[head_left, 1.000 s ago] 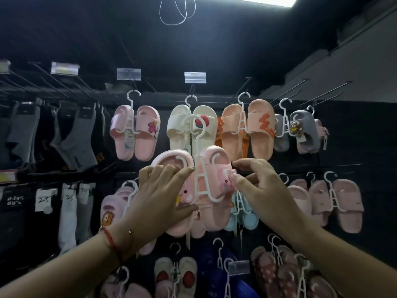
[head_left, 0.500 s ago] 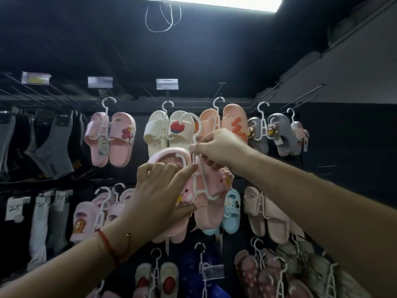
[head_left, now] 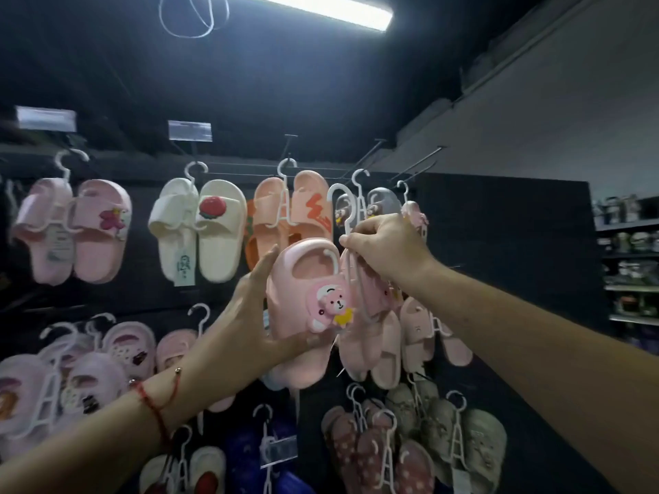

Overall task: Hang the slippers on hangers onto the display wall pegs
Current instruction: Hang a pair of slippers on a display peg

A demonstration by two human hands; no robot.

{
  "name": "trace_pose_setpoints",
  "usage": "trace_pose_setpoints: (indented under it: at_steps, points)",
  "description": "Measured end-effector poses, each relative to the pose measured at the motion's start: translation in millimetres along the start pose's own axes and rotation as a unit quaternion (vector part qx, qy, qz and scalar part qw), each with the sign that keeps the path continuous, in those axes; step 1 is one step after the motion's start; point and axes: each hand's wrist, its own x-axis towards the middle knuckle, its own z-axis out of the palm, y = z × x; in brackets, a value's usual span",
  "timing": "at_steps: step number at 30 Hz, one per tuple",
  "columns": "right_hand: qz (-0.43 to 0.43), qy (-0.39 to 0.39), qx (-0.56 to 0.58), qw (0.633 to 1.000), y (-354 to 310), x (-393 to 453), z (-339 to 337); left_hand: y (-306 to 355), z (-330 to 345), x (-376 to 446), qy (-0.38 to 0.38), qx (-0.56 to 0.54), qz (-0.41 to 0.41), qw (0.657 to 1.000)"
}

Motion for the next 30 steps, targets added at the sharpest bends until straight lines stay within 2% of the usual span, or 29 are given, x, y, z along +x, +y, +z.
trace_pose_setpoints:
  at_steps: [2,6,12,17,22,26,30]
  points:
    - [0.006,0.014,-0.006,1.000,7,-3,-10,5,20,3,-0.012,-0.080,-0.012,0.997]
    - [0.004,0.032,-0.031,0.999,30,-2,-30,20,60,11,-0.005,-0.134,-0.008,0.991]
    - [0.018,0.043,-0.085,0.995,82,14,-78,49,105,53,-0.057,-0.080,-0.004,0.995]
    - [0.033,0.057,-0.072,0.995,148,47,-123,84,158,110,-0.085,-0.001,0.030,0.996]
    - [0.026,0.051,-0.060,0.997,223,96,-177,118,235,169,-0.082,0.040,0.076,0.993]
    - [-0.001,0.033,-0.071,0.997,281,138,-210,134,297,210,-0.074,0.045,0.061,0.994]
    - [-0.006,0.028,-0.035,0.999,318,172,-218,142,334,245,-0.060,0.037,0.027,0.997]
